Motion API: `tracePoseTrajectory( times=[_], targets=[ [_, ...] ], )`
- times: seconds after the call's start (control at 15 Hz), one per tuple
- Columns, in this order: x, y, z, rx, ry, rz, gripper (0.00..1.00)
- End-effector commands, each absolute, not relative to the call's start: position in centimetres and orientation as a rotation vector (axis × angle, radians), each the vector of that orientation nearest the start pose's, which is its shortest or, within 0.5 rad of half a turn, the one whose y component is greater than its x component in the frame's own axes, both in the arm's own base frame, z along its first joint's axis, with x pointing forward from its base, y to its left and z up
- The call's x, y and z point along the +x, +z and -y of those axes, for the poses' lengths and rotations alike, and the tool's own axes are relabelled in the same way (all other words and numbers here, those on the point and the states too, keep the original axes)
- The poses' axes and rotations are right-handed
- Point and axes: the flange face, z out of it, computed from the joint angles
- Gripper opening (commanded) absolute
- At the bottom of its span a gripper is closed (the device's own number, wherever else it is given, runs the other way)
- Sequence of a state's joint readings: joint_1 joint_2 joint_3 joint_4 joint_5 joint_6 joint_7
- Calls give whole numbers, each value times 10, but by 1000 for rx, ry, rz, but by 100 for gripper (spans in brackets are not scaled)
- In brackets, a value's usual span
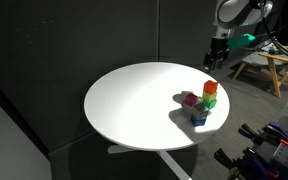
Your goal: Pick up the orange block from the light green block and move it on the gray block top
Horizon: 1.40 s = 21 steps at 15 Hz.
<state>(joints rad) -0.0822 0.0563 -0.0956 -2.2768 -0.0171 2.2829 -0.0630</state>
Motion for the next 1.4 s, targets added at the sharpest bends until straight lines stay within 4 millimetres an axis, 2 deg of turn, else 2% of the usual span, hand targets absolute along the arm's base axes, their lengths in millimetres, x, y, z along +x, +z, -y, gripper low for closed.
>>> tracePoseTrajectory(
  times=[0.0, 0.6, 1.33],
  targets=[
    [510, 316, 99, -3140, 56, -145, 100],
    [511, 289, 103, -3139, 96, -141, 100],
    [509, 270, 107, -3135, 150, -121, 100]
  ],
)
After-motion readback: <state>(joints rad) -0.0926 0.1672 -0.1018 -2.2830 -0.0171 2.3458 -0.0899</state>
